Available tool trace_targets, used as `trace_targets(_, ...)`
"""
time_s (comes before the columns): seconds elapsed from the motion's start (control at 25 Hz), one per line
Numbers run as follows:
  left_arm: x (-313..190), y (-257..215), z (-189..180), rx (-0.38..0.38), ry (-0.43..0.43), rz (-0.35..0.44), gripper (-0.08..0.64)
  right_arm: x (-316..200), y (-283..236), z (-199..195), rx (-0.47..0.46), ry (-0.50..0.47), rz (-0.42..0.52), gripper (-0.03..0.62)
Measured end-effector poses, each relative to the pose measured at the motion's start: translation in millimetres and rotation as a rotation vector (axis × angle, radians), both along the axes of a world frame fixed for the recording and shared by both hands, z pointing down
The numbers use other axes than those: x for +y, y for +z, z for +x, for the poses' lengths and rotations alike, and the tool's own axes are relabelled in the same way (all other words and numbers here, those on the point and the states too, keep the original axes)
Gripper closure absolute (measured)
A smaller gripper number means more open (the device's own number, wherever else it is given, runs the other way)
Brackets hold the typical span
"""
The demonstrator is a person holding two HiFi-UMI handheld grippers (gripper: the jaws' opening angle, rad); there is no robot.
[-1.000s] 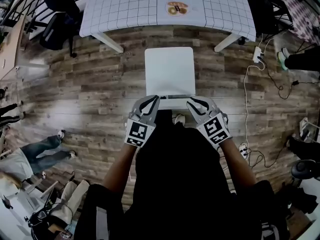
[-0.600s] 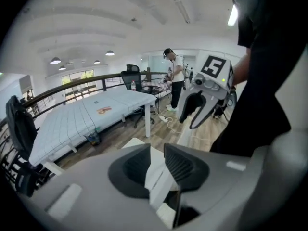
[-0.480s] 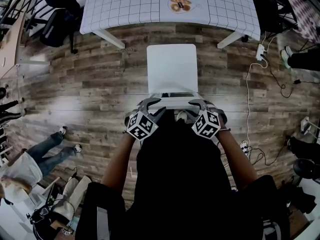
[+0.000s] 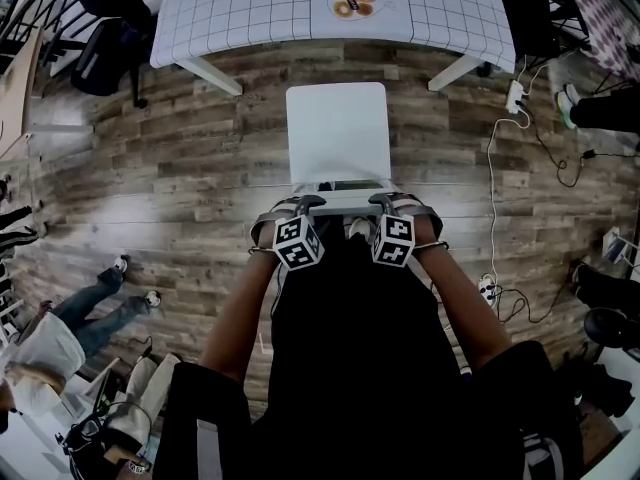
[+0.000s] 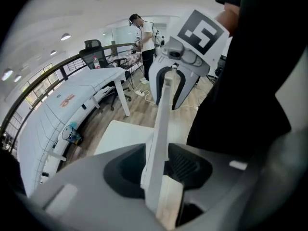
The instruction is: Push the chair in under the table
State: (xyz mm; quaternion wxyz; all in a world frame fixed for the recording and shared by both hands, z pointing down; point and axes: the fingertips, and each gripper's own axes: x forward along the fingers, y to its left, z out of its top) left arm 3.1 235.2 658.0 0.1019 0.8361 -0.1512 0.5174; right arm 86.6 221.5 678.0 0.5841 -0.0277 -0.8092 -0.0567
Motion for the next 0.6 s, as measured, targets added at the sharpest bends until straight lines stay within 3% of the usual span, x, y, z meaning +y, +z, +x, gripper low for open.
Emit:
trace_targets(0.2,3,24,7,-0.05,0.051,-0.041,0.411,-9,16,1,0.021,0.018,0.033,0.434)
trace_targets(0.6,2,46,8,-0.089,0.075,-0.081,0.46,-9,28,-1,0.105,-0.006,0.031,0.451)
